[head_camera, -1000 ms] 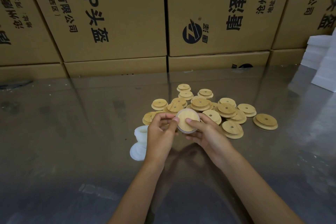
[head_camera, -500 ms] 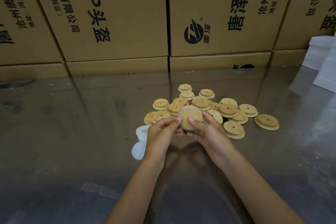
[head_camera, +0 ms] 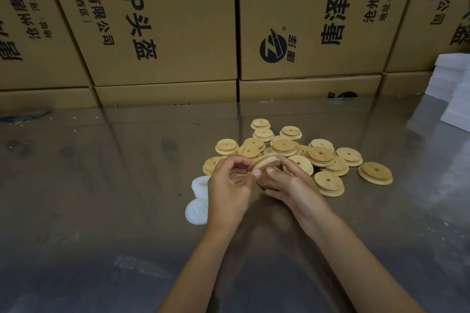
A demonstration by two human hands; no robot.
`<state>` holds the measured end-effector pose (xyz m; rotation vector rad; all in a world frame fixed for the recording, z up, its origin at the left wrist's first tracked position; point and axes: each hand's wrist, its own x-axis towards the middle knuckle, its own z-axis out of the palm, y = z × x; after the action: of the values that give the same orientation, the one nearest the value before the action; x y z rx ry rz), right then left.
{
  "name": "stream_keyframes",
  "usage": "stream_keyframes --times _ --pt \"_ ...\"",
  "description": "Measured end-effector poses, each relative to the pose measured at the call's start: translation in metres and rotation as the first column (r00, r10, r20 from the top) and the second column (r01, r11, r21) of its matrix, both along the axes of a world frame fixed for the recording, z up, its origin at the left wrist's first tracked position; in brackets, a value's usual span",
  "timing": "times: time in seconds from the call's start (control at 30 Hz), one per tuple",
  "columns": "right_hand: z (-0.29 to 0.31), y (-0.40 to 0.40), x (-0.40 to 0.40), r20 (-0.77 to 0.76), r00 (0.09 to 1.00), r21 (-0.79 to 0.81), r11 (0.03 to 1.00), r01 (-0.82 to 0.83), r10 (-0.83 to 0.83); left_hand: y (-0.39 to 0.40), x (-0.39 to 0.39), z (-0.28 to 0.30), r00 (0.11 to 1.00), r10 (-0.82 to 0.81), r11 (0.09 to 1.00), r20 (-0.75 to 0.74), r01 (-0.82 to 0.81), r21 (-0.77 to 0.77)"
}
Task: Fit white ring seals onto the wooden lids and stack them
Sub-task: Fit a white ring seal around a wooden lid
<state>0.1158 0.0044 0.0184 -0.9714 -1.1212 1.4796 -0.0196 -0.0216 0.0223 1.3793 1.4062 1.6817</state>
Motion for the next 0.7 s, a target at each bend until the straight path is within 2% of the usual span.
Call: stream_keyframes --times 0.23,0.4,0.53,0.63,0.7 --pt "-0.003 0.005 0.002 -0.13 0.986 0.037 0.994 -0.105 0.109 0.0 0.002 -0.003 0.995 -0.092 0.996 0.026 0.092 0.009" --pt "-0.002 0.005 0.002 -0.181 0.975 0.042 0.991 -0.124 0.13 0.0 0.003 -0.007 0.985 -0.071 0.995 -0.159 0.081 0.055" --pt "-0.001 0.003 0.004 -0.123 0.981 0.064 0.988 -0.14 0.147 0.0 0.002 -0.007 0.949 -0.012 0.984 -0.314 0.067 0.167" --pt "-0.002 0.003 0.003 -0.032 0.991 0.065 0.989 -0.13 0.132 0.003 -0.006 -0.002 0.951 0.101 0.975 -0.291 -0.037 0.219" --pt "-0.003 0.003 0.002 -0.004 0.991 0.047 0.99 -0.13 0.13 0.005 -0.016 0.002 0.966 0.189 0.966 -0.179 -0.15 0.209"
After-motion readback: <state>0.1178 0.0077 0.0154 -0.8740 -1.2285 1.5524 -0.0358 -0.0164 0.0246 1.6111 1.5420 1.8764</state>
